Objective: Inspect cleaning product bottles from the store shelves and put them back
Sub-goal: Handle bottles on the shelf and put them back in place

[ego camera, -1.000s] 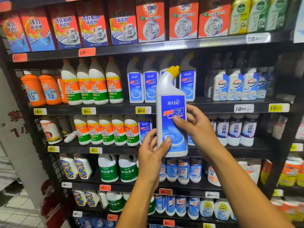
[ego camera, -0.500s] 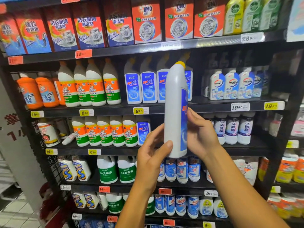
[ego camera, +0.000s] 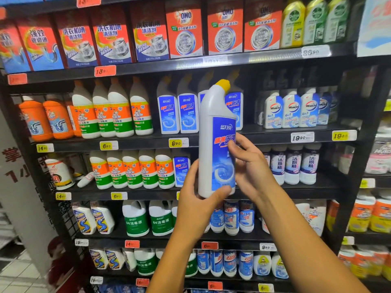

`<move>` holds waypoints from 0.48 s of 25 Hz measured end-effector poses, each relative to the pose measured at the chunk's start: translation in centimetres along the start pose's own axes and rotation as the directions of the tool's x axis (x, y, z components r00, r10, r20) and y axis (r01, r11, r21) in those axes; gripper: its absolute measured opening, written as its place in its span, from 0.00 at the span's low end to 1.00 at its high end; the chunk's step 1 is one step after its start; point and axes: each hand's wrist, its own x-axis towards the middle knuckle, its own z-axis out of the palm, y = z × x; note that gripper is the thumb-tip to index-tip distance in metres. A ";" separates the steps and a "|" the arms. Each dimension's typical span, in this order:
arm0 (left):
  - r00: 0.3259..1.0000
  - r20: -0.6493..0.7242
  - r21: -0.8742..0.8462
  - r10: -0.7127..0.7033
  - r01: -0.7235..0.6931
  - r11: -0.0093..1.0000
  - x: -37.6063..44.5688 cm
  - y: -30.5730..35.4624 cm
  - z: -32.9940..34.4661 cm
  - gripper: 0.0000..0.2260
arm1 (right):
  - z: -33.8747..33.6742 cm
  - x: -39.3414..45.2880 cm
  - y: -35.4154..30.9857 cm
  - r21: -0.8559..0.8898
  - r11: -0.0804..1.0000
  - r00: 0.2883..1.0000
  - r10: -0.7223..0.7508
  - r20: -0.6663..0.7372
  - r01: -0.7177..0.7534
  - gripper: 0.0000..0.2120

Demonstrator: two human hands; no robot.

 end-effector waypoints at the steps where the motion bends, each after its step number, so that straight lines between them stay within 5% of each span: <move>1: 0.999 -0.034 -0.001 -0.016 0.016 1.000 0.3 -0.2 0.0 0.25 | 0.1 -0.1 0.0 -0.033 0.999 1.000 -0.017 -0.022 0.016 0.20; 12: 0.981 0.025 -0.308 -0.194 0.192 0.932 0.9 -1.3 -1.6 0.27 | 0.0 -0.8 -0.4 -0.233 0.971 0.998 -0.059 0.001 0.058 0.30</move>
